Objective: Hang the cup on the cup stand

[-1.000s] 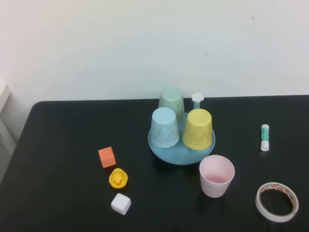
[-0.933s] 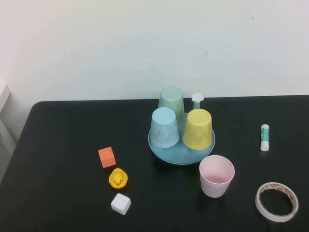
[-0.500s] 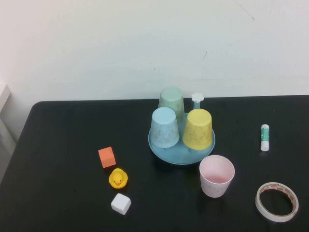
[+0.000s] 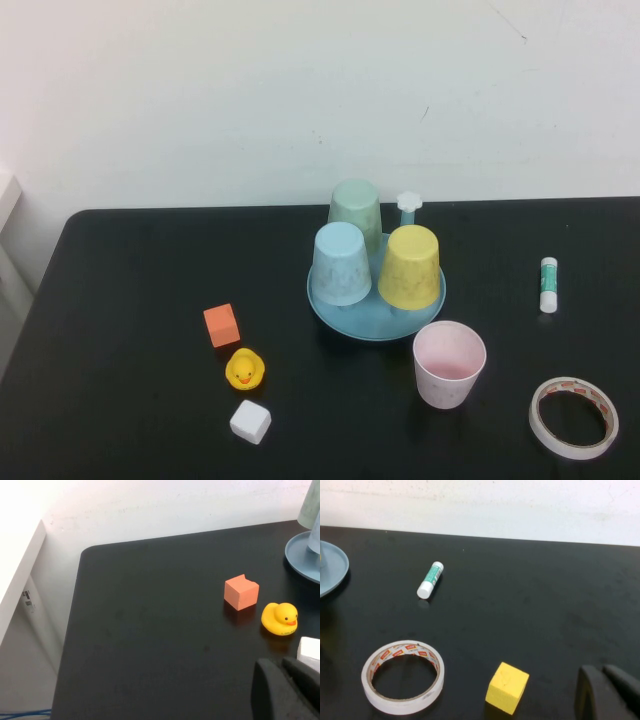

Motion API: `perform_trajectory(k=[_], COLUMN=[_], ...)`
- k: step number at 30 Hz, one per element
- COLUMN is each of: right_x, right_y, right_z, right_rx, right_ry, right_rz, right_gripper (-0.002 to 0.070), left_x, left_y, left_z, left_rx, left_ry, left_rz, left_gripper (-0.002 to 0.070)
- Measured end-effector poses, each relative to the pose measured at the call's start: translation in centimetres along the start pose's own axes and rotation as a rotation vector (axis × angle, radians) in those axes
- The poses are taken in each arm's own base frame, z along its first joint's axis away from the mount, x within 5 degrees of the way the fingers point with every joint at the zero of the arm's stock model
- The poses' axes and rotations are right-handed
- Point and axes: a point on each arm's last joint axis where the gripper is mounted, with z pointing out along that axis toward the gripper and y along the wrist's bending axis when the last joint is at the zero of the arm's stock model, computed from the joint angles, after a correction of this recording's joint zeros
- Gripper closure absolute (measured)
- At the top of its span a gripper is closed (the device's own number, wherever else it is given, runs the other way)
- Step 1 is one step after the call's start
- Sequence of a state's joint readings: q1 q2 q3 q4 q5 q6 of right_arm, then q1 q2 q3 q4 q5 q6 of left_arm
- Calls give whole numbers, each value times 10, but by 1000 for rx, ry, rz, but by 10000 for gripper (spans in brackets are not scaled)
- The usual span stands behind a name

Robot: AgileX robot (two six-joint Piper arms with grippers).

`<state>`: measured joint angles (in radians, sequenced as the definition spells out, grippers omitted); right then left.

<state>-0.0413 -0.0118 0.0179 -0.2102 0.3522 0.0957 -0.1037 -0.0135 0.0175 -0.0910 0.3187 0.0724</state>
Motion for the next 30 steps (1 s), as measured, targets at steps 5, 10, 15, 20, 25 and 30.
perform_trajectory(k=[5,10,15,20,25,30], right_x=[0,0,-8,-35,-59,-68], right_y=[0,0,1,4,7,8], right_z=[0,0,1,-7,-22,-33], right_rx=[0,0,-11,-41,-72,-88], right_ry=[0,-5,-113,-425,-734,-890], right_rz=[0,-2,-4,-8,-18,-22], right_gripper=[676,676,676,676,676,676], left_x=[0,-1,-16,-40,-52,-56], left_y=[0,0,1,3,4,4], left_z=[0,0,-1,-9,-16,-20], left_rx=[0,-1,-13,-33,-45,-49], left_ry=[0,-16,-179,-456,-613,-672], left_rz=[0,0,0,0,2,0], left_gripper=[676,676,676,676,676,676])
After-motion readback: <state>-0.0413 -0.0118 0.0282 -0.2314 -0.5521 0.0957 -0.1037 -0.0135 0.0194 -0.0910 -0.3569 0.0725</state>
